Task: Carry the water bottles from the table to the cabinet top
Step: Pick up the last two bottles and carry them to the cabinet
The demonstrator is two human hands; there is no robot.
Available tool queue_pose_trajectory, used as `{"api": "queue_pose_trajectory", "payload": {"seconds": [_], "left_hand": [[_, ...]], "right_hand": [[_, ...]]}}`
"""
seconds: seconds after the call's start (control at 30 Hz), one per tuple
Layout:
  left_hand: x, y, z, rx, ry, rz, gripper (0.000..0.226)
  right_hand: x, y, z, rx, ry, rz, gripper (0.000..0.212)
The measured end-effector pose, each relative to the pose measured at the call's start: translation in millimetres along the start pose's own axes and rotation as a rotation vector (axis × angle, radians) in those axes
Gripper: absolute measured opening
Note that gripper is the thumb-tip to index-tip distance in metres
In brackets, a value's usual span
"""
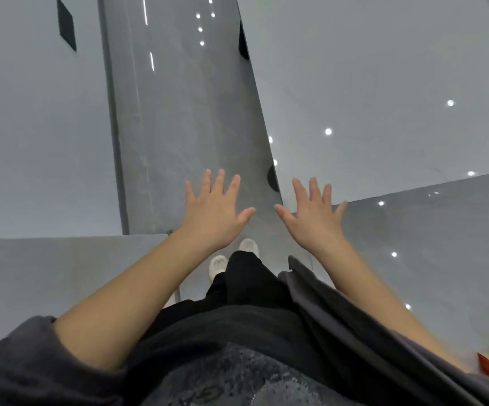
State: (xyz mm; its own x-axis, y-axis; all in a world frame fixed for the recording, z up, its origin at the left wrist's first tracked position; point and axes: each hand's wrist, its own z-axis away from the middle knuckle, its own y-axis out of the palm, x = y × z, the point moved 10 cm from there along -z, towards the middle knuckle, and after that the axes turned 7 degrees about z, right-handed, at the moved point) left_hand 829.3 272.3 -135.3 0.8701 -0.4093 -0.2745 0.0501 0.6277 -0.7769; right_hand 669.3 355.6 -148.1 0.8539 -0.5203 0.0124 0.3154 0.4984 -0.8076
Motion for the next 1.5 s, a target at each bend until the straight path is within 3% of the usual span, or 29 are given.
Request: {"api": "queue_pose_trajectory", "payload": {"seconds": [0.5,0.97,1.3,1.5], "left_hand": [[23.3,-117.5,-166.9,0.102,0.059,-0.025,0.073],[64.3,-301.2,-369.8,0.15,0.393,-0.257,0.073],[-17.4,-350.2,-512.5,0.221,0.618,-0.387,0.072],[-75.6,-385.4,-577.9,0.236,0.726,-0.447,0.073]], "right_hand": [[46.6,-121.0,-177.5,0.024,0.039,-0.049,0.073],[104.9,-221.7,-311.0,0.016,0.425,-0.359,0.072],[72.2,-279.8,-426.2,-0.041,0.593,-0.556,0.072],[19.6,-347.2,-482.8,-0.185,0.709,-0.65,0.069]]}}
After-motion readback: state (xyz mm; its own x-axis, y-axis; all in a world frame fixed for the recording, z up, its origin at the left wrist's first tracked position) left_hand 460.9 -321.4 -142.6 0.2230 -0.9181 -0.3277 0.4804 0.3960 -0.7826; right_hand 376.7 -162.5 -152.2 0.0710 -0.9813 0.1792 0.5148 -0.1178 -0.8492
